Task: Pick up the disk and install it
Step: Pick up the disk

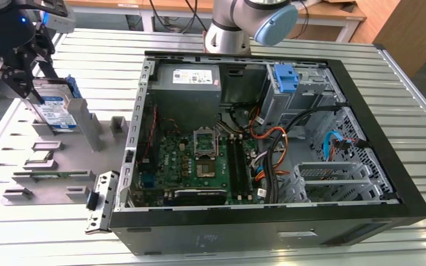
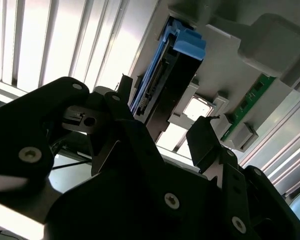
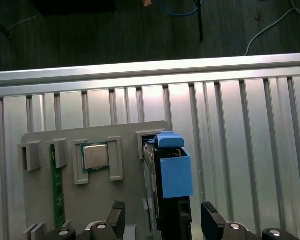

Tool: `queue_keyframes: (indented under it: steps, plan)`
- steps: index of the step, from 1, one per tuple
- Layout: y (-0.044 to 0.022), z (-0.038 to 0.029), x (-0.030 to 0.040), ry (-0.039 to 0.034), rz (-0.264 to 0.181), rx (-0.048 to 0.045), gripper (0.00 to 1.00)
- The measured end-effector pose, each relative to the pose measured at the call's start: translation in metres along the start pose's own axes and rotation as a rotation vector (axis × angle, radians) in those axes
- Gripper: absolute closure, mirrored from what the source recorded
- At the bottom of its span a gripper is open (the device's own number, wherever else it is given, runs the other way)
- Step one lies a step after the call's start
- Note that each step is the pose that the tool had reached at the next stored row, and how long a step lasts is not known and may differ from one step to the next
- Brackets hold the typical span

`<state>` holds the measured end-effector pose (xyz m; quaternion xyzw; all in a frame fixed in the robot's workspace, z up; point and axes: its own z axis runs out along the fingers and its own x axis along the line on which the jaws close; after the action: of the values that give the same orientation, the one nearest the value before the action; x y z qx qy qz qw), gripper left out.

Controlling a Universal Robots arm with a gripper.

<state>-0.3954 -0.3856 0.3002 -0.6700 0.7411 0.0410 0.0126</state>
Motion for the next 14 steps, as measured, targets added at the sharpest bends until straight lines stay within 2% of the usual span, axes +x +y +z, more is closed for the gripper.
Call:
queue_keyframes:
  steps: [4, 14]
  plan:
    - [-0.0002, 0.0039, 0.0003, -0.0001, 0.000, 0.0002, 0.29]
    - [0.0000, 0.0043, -0.0011, -0.0001, 0.000, 0.0002, 0.29]
